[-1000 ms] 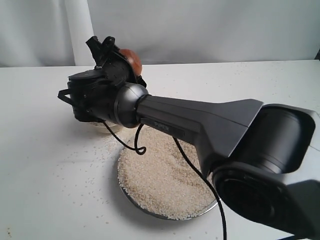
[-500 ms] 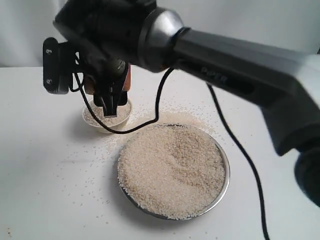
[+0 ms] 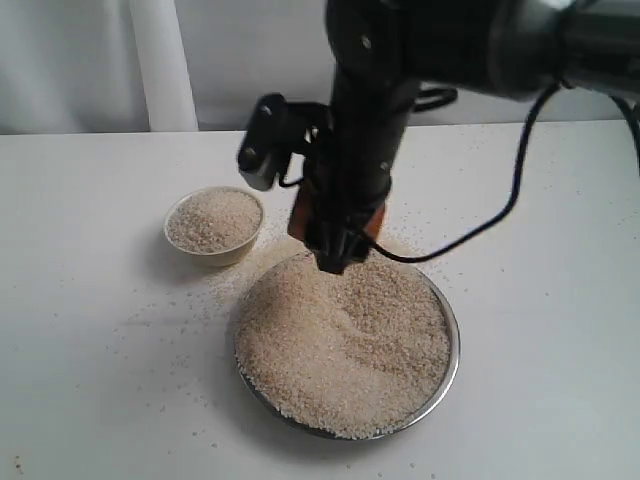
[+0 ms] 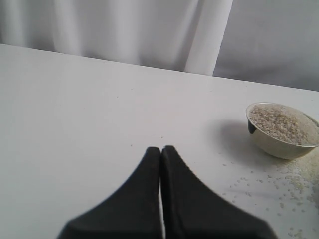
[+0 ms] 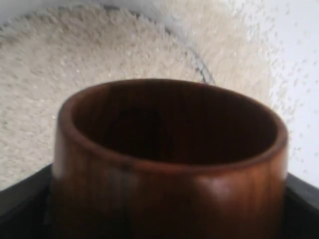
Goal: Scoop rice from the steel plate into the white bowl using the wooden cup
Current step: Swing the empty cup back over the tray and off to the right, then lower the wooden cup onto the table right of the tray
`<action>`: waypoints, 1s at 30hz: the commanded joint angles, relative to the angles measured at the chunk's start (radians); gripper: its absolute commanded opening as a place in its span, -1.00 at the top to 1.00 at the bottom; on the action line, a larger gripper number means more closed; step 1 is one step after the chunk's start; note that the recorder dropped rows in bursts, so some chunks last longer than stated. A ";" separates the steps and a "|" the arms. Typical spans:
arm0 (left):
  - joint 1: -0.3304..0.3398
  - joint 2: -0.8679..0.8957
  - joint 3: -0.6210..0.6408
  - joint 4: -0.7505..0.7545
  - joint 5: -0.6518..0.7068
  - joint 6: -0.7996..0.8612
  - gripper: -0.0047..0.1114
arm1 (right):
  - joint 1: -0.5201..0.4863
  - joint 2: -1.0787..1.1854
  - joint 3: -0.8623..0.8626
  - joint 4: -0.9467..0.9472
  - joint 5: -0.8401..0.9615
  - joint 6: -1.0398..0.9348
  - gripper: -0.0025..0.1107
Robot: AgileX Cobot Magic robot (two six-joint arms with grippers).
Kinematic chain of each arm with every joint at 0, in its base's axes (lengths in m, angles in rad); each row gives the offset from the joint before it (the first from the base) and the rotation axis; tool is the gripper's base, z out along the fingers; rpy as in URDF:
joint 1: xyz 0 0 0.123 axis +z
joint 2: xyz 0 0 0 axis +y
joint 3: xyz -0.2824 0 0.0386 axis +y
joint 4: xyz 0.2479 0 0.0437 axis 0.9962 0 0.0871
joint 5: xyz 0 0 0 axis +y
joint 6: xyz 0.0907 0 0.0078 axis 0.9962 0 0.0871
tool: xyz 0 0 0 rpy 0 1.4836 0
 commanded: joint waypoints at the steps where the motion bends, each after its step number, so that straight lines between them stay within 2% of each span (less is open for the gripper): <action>1: 0.000 0.008 0.003 -0.005 -0.008 -0.006 0.92 | -0.124 -0.081 0.248 0.108 -0.323 -0.005 0.96; 5: 0.000 0.008 0.003 -0.005 -0.008 -0.006 0.92 | -0.259 -0.160 0.391 0.368 -0.513 -0.137 0.96; 13: 0.000 0.008 0.003 -0.005 -0.008 -0.006 0.92 | -0.463 -0.305 0.639 0.922 -0.692 -0.625 0.96; 16: 0.000 0.008 0.003 -0.005 -0.008 -0.006 0.92 | -0.529 -0.312 0.748 1.243 -0.735 -0.976 0.96; 19: 0.000 0.008 0.003 -0.005 -0.008 -0.006 0.92 | -0.604 -0.310 0.837 1.759 -0.628 -1.431 0.96; 21: 0.000 0.008 0.003 -0.005 -0.008 -0.006 0.92 | -0.675 -0.306 0.871 1.785 -0.450 -1.482 0.96; 23: 0.000 0.008 0.003 -0.005 -0.008 -0.006 0.92 | -0.733 -0.293 0.878 1.785 -0.364 -1.482 0.96; 30: 0.000 0.008 0.003 -0.005 -0.008 -0.006 0.92 | -0.773 -0.204 0.920 1.785 -0.379 -1.482 0.96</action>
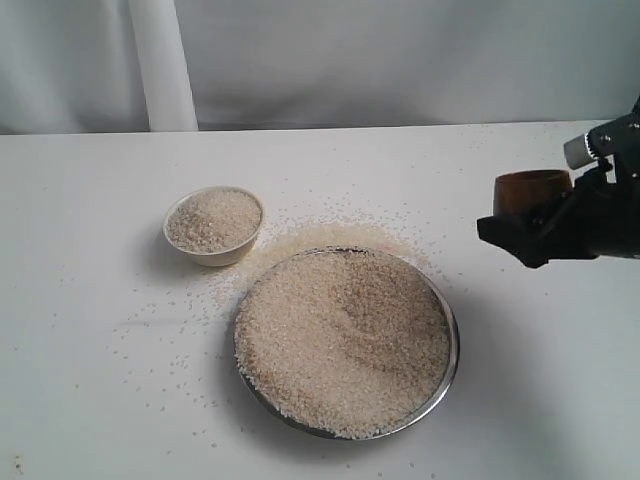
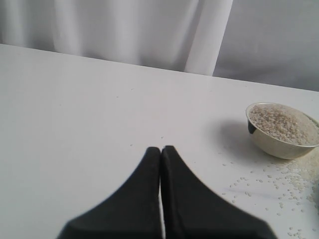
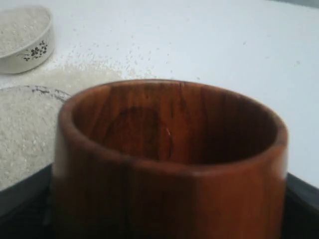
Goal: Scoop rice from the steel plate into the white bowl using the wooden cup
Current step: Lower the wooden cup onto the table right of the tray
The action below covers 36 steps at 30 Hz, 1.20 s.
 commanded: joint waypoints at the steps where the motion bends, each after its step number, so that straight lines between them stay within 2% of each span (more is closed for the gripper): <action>1: 0.000 0.008 0.003 -0.005 -0.008 -0.006 0.92 | -0.010 0.089 0.019 0.018 0.014 -0.017 0.96; 9: 0.000 0.008 0.003 -0.005 -0.008 -0.006 0.92 | -0.010 0.223 0.005 0.004 -0.020 -0.017 0.96; 16: 0.000 0.008 0.003 -0.005 -0.008 -0.006 0.92 | 0.004 0.250 -0.066 -0.087 -0.031 -0.017 0.96; 21: 0.000 0.008 0.003 -0.005 -0.008 -0.006 0.92 | 0.020 0.269 -0.101 -0.118 -0.112 -0.017 0.96; 34: 0.000 0.008 0.003 -0.005 -0.008 -0.006 0.92 | 0.020 0.318 -0.126 -0.102 -0.087 -0.017 0.96; 36: 0.000 0.008 0.003 -0.005 -0.008 -0.006 0.92 | 0.020 0.318 -0.126 -0.102 -0.087 -0.017 0.90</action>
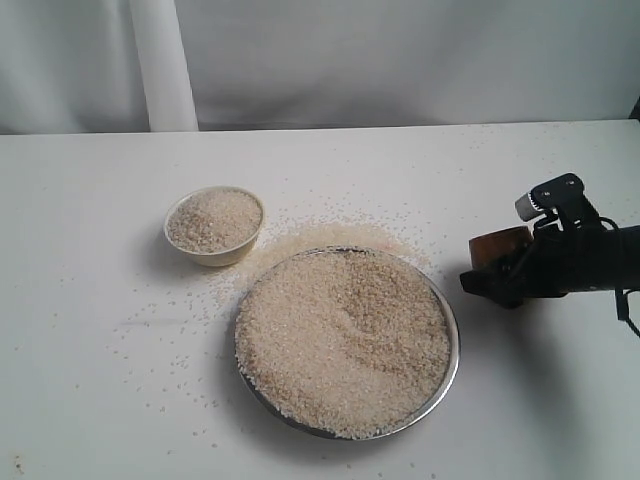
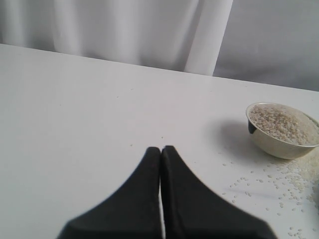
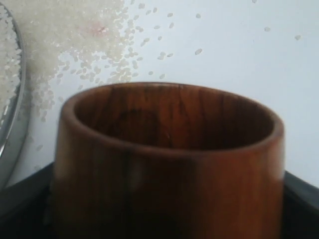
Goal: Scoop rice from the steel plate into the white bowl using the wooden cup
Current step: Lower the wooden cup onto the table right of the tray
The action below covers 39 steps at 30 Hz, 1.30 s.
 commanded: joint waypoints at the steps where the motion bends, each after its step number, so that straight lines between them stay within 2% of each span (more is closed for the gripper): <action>1: 0.000 0.008 0.003 -0.005 -0.008 -0.006 0.92 | 0.002 0.015 0.003 -0.013 -0.024 -0.014 0.83; 7: 0.000 0.008 0.003 -0.005 -0.008 -0.006 0.92 | 0.002 0.015 0.003 -0.013 -0.016 -0.004 0.13; 11: 0.000 0.008 0.003 -0.005 -0.008 -0.006 0.92 | 0.002 0.015 0.003 -0.019 -0.016 0.011 -0.11; 23: 0.000 0.008 0.003 -0.005 -0.008 -0.006 0.92 | 0.002 0.015 0.003 -0.073 -0.016 0.083 -0.43; 39: 0.000 0.008 0.003 -0.005 -0.008 -0.006 0.92 | 0.002 -0.087 0.003 -0.139 -0.016 0.196 -0.43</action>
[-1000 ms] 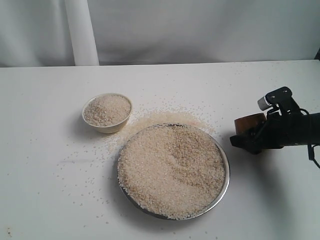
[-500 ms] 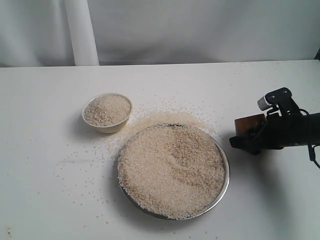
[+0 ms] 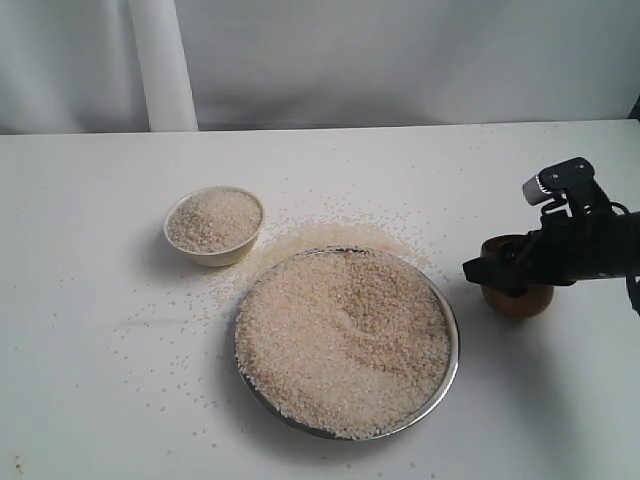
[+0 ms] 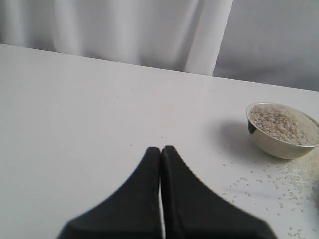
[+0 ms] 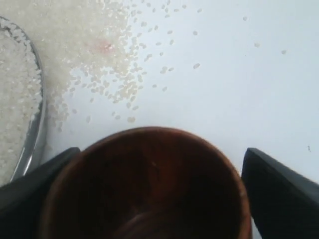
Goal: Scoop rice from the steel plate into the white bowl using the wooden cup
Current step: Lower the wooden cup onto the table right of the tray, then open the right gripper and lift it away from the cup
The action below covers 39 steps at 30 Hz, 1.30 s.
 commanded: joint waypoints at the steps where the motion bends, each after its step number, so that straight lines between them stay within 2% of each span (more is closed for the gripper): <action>1: 0.000 0.008 0.003 -0.005 -0.008 -0.006 0.92 | 0.001 -0.009 0.003 -0.045 -0.001 0.054 -0.43; 8: 0.000 0.008 0.003 -0.005 -0.008 -0.006 0.92 | 0.001 -0.040 0.003 -0.057 0.006 0.118 -0.43; 18: 0.000 0.008 0.003 -0.005 -0.008 -0.006 0.92 | 0.001 -0.265 0.003 -0.098 0.068 0.247 -0.33; 20: 0.000 0.008 0.003 -0.005 -0.008 -0.006 0.92 | 0.001 -0.310 0.003 -0.103 0.106 0.265 -0.22; 21: 0.000 0.008 0.003 -0.005 -0.008 -0.006 0.92 | 0.001 -0.348 0.003 -0.105 0.130 0.274 -0.05; 22: 0.000 0.008 0.003 -0.005 -0.008 -0.006 0.92 | 0.001 -0.368 0.003 -0.105 0.142 0.279 0.03; 24: 0.000 0.008 0.003 -0.005 -0.008 -0.006 0.92 | 0.001 -0.432 0.003 -0.110 0.195 0.282 0.36; 26: 0.000 0.008 0.003 -0.005 -0.008 -0.006 0.92 | 0.001 -0.528 0.003 -0.145 0.231 0.237 0.83; 27: 0.000 0.008 0.003 -0.005 -0.008 -0.006 0.92 | 0.001 -0.571 0.003 -0.149 0.233 0.231 0.96; 32: 0.000 0.008 0.003 -0.005 -0.008 -0.006 0.92 | 0.001 -0.732 0.003 -0.088 0.263 0.237 0.96; 39: 0.000 0.008 0.003 -0.005 -0.008 -0.006 0.92 | 0.001 -0.883 0.003 -0.010 0.416 0.325 0.96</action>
